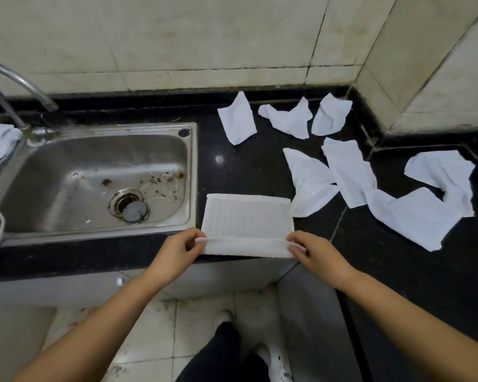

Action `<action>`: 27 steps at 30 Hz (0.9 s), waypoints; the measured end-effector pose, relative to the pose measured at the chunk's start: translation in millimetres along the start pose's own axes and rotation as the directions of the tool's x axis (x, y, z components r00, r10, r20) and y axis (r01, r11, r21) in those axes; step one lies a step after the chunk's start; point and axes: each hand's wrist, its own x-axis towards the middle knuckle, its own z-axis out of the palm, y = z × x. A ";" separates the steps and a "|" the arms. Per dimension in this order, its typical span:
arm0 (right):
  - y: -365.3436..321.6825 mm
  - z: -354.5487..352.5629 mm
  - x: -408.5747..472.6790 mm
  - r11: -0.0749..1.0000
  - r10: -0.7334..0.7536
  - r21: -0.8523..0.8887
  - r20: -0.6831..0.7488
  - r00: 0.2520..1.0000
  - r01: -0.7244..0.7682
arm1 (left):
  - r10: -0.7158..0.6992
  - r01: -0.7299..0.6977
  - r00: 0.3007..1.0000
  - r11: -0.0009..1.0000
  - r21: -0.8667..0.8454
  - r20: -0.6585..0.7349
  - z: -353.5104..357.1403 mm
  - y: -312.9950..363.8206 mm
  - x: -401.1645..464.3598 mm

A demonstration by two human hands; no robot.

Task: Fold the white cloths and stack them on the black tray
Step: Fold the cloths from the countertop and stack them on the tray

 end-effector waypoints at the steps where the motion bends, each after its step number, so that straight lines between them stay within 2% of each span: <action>1: 0.6 0.4 1.8 1.000 0.011 0.004 -0.015 1.000 -0.011 | -0.025 0.025 1.000 1.000 -0.005 -0.008 0.2 -1.4 0.7; 4: -1.4 -3.9 24.3 0.995 0.082 -0.057 -0.078 0.994 -0.086 | -0.078 0.077 0.995 0.997 -0.019 -0.061 -0.6 1.0 22.6; 6: -0.6 -7.9 50.7 0.977 0.102 -0.170 -0.145 0.984 -0.126 | -0.094 0.095 0.992 0.995 0.010 -0.081 -0.6 3.5 50.9; 10: 4.3 -13.6 99.9 0.912 0.177 -0.317 -0.266 0.948 -0.259 | -0.074 0.090 0.991 0.984 0.153 -0.108 0.0 5.2 106.6; 12: 7.5 -12.0 116.6 0.874 0.229 -0.369 -0.263 0.937 -0.317 | -0.040 0.064 0.993 0.971 0.229 -0.108 2.1 0.3 124.9; 15: 12.3 -3.3 130.0 0.810 0.297 -0.463 -0.205 0.933 -0.359 | -0.015 0.050 0.995 0.937 0.346 -0.102 7.2 -8.2 141.5; 18: 3.6 0.1 143.5 0.781 0.268 -0.541 -0.164 0.949 -0.314 | -0.026 0.083 0.988 0.920 0.382 -0.152 9.4 -11.5 139.7; 21: -28.9 8.2 173.3 0.866 0.166 -0.469 -0.055 0.985 -0.172 | -0.022 0.125 0.959 0.928 0.352 -0.282 8.4 -11.3 117.3; 24: -68.1 31.5 204.8 0.922 0.084 -0.386 0.141 0.986 -0.024 | -0.065 0.153 0.972 0.906 0.394 -0.226 15.6 -17.0 87.0; 27: -88.9 52.8 224.5 0.918 0.087 -0.396 0.223 0.971 0.009 | -0.044 0.142 0.978 0.860 0.491 -0.205 27.3 -24.5 69.7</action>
